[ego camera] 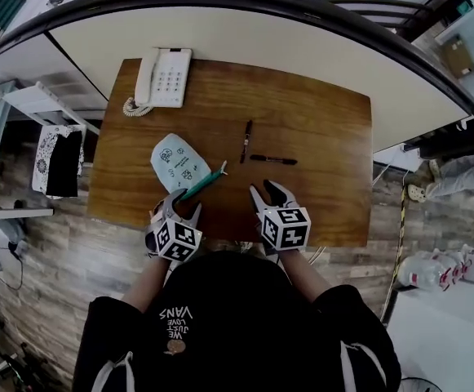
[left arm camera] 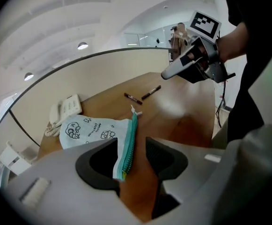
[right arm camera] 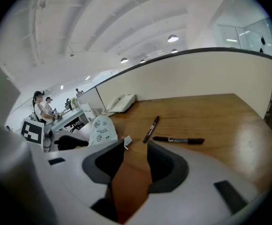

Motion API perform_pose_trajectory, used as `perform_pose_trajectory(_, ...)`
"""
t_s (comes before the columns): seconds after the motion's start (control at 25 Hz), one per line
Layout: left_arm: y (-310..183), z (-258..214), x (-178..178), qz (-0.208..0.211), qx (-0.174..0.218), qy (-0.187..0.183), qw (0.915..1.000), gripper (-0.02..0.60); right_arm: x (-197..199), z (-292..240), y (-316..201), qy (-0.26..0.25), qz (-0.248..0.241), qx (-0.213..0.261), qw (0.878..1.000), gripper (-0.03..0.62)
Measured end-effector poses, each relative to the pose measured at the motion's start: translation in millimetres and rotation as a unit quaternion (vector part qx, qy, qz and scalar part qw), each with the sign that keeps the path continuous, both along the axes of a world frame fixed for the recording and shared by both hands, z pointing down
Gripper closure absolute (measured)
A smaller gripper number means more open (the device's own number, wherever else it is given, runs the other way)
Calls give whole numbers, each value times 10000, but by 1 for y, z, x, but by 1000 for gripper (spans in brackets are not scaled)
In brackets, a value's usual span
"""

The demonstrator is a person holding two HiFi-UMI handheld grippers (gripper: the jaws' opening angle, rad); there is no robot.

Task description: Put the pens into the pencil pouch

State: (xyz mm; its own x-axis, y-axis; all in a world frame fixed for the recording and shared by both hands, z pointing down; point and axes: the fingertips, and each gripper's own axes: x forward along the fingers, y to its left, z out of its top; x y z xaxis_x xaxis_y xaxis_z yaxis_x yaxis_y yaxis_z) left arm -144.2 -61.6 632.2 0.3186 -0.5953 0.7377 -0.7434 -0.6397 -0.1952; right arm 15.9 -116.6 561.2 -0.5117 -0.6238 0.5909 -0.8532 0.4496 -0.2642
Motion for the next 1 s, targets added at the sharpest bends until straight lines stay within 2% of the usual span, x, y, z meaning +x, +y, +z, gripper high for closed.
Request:
perform_pose_trajectory(0.2,-4,14,-5,281,-215,-63,9994,410,-15,15,-6,199,19,-88,9998,448)
perform_pose_trajectory(0.36,-10,19,-6,541,-235,-50,9982,413,-23,29,-16,309,104,-149,9994,448)
perform_pose_trajectory(0.52,-16,20,-10,713,-233,-55,9972,460,-30,42,-26,411,174,-229,9987,448)
perform_pose_trajectory(0.6,-19,18,-10,796,-201,-33,9966,514,-32,47,-31,453,213,-250,9984,448)
perform_pose_trajectory(0.84,-30,11,-17,812,-195,232,9962,543,-37,60,-49,599,378,-299,9970,448)
perform_pose_trajectory(1.0,-39,-3,-19,702,-159,589,9957,549,-36,72,-66,779,590,-333,9947,448)
